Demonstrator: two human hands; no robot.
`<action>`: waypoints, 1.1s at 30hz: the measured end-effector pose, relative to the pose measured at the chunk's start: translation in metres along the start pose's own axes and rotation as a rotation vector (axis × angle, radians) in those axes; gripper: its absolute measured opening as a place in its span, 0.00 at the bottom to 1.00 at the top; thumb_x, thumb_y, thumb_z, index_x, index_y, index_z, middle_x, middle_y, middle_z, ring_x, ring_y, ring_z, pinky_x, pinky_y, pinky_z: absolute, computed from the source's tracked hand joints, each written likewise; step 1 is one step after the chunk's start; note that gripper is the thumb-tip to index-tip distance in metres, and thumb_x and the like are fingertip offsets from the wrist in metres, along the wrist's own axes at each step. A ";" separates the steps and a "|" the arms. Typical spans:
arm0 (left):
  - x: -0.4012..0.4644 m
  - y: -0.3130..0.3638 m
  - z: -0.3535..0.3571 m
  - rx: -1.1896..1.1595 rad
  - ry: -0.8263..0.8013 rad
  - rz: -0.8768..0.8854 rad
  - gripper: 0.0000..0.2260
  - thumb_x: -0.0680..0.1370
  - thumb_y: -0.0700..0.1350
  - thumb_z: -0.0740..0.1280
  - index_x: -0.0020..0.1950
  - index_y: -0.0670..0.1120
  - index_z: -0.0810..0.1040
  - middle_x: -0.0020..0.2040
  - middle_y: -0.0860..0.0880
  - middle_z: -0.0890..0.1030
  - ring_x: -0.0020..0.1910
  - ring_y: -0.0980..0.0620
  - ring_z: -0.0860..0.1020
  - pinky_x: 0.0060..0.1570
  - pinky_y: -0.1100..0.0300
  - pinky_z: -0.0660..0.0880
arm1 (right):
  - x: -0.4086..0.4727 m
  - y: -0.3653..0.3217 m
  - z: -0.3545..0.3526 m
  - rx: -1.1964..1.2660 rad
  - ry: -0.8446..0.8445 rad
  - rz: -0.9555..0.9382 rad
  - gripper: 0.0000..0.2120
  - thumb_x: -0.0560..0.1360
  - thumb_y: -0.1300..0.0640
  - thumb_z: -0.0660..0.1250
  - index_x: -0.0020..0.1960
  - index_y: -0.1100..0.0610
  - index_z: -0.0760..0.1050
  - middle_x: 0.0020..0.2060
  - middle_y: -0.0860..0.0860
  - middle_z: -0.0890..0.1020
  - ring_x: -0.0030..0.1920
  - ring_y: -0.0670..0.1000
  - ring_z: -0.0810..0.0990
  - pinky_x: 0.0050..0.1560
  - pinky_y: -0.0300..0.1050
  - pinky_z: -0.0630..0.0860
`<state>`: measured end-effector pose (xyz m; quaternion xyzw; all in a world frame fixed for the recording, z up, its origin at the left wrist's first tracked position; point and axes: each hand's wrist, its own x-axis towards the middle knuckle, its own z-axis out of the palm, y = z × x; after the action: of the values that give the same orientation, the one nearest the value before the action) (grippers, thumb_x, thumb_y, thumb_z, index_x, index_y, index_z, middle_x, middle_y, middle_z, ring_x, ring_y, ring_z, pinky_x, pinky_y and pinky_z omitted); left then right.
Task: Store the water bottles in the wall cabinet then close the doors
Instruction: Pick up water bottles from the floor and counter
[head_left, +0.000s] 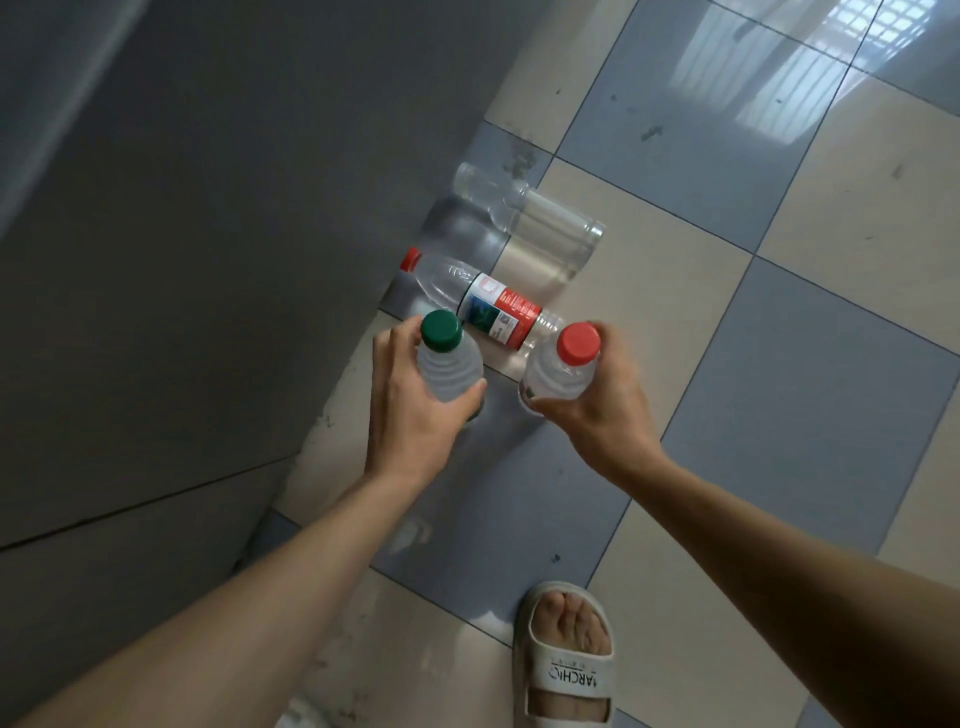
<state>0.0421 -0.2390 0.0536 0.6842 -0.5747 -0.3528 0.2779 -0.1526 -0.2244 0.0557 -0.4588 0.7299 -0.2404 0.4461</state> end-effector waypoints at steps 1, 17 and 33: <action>-0.001 0.000 0.000 0.025 0.015 0.043 0.32 0.65 0.43 0.82 0.65 0.46 0.72 0.57 0.52 0.70 0.56 0.53 0.73 0.56 0.60 0.72 | -0.002 0.000 0.000 -0.009 0.004 -0.022 0.33 0.68 0.56 0.81 0.67 0.51 0.67 0.59 0.49 0.74 0.57 0.49 0.75 0.49 0.30 0.69; -0.027 -0.028 0.010 0.013 -0.043 -0.142 0.35 0.63 0.50 0.84 0.60 0.59 0.66 0.57 0.54 0.75 0.55 0.55 0.75 0.52 0.69 0.71 | -0.012 0.032 0.007 0.013 -0.032 -0.036 0.36 0.67 0.54 0.82 0.66 0.42 0.64 0.60 0.42 0.74 0.56 0.41 0.76 0.53 0.34 0.72; -0.039 0.003 0.001 -0.179 -0.049 -0.422 0.25 0.67 0.46 0.81 0.61 0.50 0.77 0.54 0.50 0.82 0.54 0.51 0.81 0.58 0.48 0.79 | -0.029 0.014 0.009 0.211 -0.062 0.144 0.33 0.67 0.61 0.81 0.67 0.48 0.71 0.57 0.48 0.80 0.57 0.49 0.78 0.50 0.36 0.72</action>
<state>0.0364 -0.2011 0.0620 0.7529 -0.3918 -0.4694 0.2435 -0.1461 -0.1923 0.0531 -0.3632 0.7173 -0.2688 0.5304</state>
